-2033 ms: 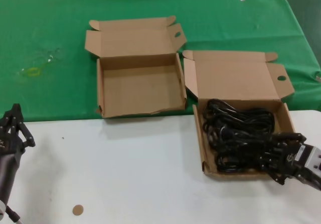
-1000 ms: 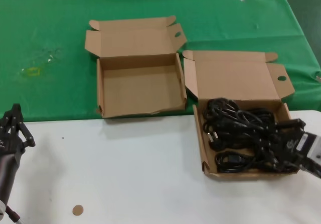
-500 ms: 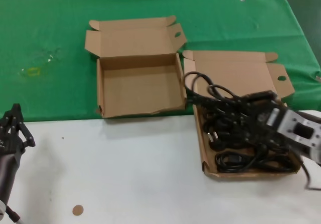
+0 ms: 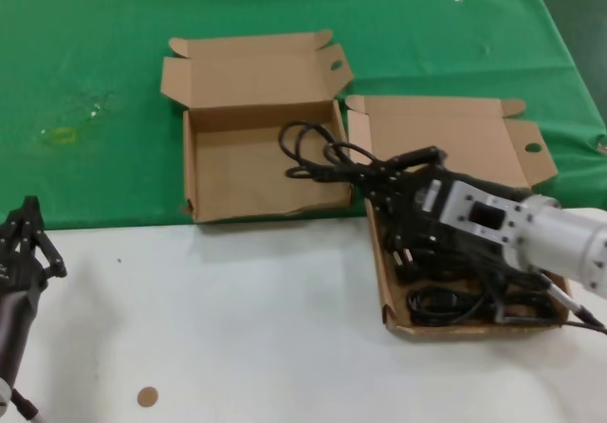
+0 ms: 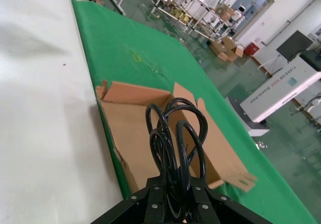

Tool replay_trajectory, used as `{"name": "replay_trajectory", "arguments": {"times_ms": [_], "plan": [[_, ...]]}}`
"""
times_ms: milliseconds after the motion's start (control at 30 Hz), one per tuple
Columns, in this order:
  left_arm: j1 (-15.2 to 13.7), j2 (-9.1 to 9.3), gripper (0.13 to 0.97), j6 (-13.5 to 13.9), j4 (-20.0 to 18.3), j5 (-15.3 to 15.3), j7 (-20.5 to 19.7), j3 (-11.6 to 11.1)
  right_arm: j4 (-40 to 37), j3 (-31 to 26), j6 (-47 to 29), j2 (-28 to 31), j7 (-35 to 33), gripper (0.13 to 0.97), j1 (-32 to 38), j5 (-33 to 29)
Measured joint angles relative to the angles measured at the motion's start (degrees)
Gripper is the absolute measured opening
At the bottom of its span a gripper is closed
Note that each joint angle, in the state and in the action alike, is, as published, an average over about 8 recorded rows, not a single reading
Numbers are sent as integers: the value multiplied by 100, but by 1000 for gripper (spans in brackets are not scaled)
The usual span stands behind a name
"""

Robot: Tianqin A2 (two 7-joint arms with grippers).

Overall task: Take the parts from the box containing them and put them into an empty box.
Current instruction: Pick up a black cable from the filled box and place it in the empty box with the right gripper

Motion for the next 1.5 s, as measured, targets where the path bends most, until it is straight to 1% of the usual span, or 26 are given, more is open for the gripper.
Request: {"name": "replay_trajectory", "arguments": {"times_ms": [333,667,1167,1500], "plan": [[0,0,144,0,0,0,0,0,-598,-294,-100,-641,-188,202,658,-296],[0,0,144,0,0,0,0,0,-1156,-476,-117,-1147,-333,202,1152,-480],[0,0,144,0,0,0,0,0,-2507,-753,90,-1829,-927,202,1945,-325],[0,0,144,0,0,0,0,0,-3323,-871,273,-2160,-1352,202,2355,-123]]}}
